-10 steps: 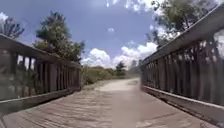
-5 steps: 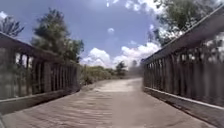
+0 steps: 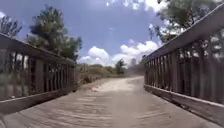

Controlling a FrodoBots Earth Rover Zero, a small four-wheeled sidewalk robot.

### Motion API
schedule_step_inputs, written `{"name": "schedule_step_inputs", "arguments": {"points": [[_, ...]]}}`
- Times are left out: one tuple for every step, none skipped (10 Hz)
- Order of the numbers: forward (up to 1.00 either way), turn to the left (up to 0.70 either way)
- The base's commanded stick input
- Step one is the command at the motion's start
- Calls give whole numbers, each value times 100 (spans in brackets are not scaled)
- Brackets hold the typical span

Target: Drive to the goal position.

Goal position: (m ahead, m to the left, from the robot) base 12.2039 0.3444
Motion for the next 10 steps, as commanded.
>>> {"name": "schedule_step_inputs", "arguments": {"points": [[45, 0], [45, 0], [45, 0], [45, 0], [45, 0], [45, 0], [45, 0], [45, 0], [45, 0], [45, 0]]}}
